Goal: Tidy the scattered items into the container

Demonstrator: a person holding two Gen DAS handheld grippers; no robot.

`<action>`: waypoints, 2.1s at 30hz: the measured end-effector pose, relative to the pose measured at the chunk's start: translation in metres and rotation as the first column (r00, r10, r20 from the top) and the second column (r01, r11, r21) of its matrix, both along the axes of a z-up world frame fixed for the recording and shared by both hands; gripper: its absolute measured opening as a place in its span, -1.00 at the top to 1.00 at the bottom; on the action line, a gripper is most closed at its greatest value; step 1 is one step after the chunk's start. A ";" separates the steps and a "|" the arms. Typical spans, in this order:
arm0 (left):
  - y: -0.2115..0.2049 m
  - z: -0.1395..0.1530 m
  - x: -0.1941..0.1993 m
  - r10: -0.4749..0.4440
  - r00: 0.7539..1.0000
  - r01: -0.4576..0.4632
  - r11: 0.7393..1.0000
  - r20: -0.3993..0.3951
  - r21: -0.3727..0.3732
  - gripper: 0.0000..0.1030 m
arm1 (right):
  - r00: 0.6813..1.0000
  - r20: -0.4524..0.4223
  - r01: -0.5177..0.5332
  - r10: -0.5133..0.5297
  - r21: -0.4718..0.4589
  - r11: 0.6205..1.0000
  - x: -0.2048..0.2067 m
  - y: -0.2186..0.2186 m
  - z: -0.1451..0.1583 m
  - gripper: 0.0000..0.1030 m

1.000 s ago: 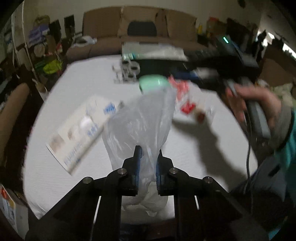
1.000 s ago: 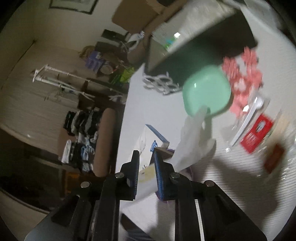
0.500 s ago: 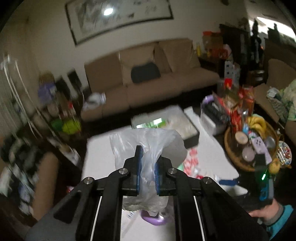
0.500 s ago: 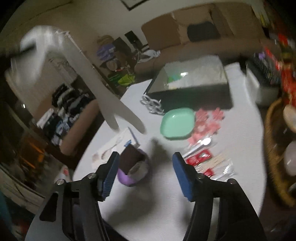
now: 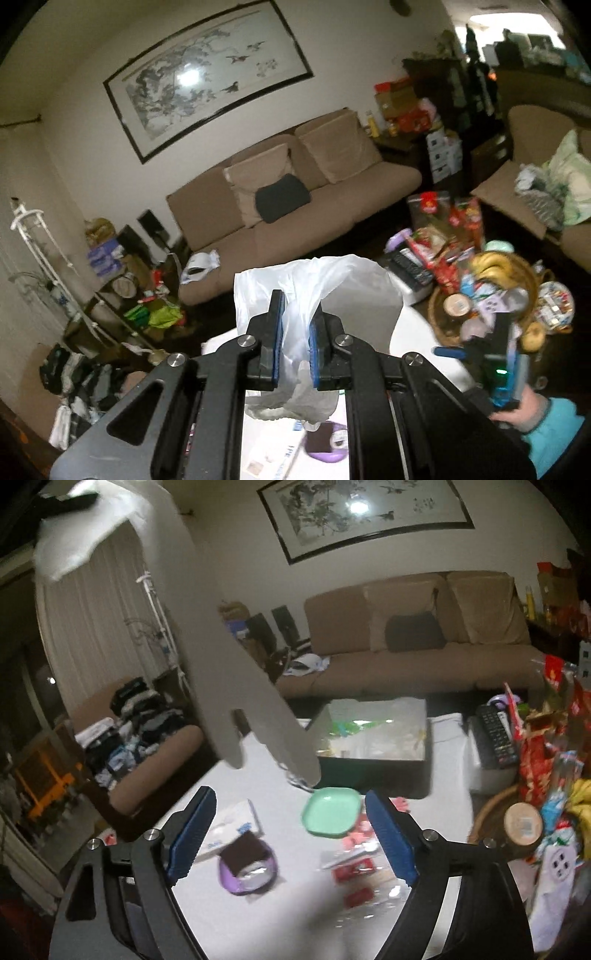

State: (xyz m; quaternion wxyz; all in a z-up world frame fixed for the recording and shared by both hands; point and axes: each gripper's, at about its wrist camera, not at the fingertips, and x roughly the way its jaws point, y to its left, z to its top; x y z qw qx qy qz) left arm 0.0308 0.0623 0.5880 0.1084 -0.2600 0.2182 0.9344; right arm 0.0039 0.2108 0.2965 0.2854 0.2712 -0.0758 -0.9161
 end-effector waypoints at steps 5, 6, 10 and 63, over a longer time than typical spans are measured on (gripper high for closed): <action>0.016 0.013 0.004 -0.054 0.999 0.054 0.999 0.004 0.011 0.79 | 0.999 0.003 0.041 -0.041 0.058 0.997 -0.031 -0.002 -0.014 -0.67; 0.018 0.014 0.001 -0.058 0.998 0.058 0.998 0.004 0.013 0.79 | 0.999 0.004 0.038 -0.039 0.047 0.998 -0.039 -0.004 -0.016 -0.67; 0.019 0.008 -0.025 -0.054 0.998 0.054 0.998 0.020 0.027 0.79 | 1.000 0.012 -0.017 0.018 -0.040 0.999 -0.066 -0.011 -0.016 -0.58; -0.187 -0.478 -0.465 -0.039 0.665 -0.599 0.570 0.746 0.563 0.66 | 0.943 0.285 0.103 -0.171 0.239 0.966 -0.400 -0.169 -0.134 0.72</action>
